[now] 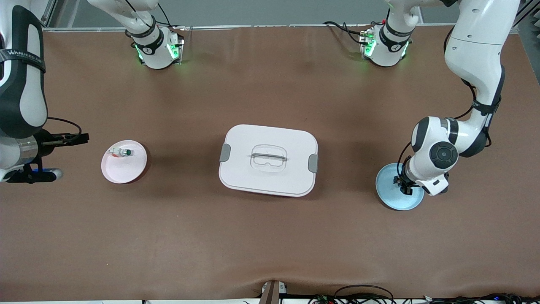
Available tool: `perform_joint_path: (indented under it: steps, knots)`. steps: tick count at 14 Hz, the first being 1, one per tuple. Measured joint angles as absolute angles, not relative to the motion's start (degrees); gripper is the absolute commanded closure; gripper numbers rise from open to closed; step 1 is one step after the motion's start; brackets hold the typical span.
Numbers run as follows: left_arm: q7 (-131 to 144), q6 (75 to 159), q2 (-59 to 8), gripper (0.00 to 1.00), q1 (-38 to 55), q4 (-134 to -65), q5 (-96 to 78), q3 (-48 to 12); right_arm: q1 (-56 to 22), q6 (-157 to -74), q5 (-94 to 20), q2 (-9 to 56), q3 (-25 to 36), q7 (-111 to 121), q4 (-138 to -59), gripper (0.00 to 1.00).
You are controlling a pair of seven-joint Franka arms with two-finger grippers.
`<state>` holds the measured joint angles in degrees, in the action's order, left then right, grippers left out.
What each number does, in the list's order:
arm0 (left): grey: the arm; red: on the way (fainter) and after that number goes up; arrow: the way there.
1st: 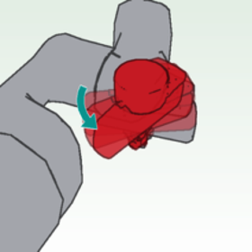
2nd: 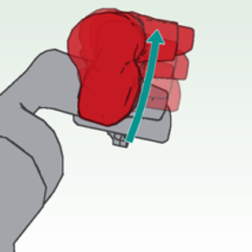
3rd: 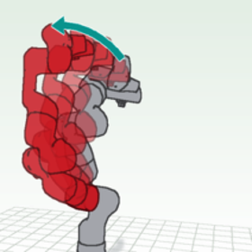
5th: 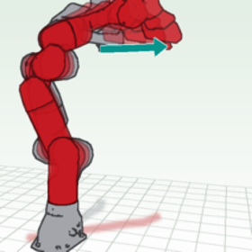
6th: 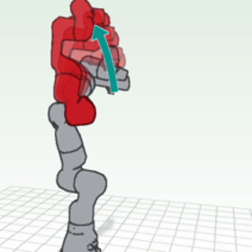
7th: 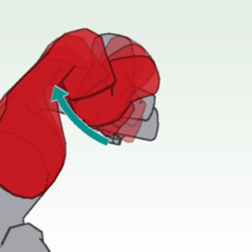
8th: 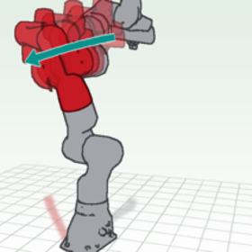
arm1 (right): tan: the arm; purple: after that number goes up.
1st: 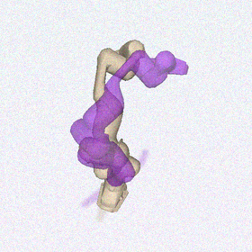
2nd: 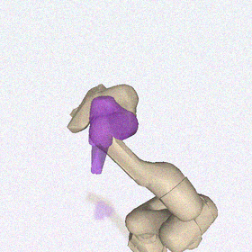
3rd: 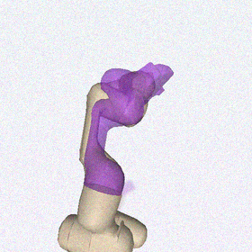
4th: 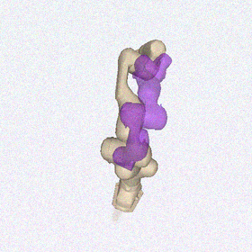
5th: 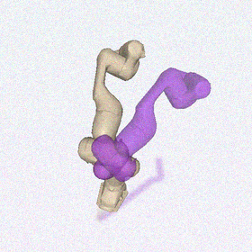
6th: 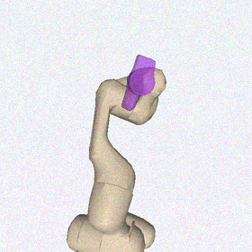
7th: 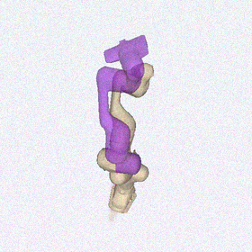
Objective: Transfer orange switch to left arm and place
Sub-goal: 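Lower the switch onto the light-blue plate with the left gripper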
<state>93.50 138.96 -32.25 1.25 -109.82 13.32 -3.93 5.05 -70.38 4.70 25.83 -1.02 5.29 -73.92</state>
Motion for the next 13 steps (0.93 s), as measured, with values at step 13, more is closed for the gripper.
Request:
perform_joint_path:
  steps: [13]
  knots:
    - [87.21,131.29,-30.08,0.00,1.22,-103.28,13.93,-4.52,9.12,-70.38,-0.28,24.06,-1.14,5.28,-73.06,0.00]
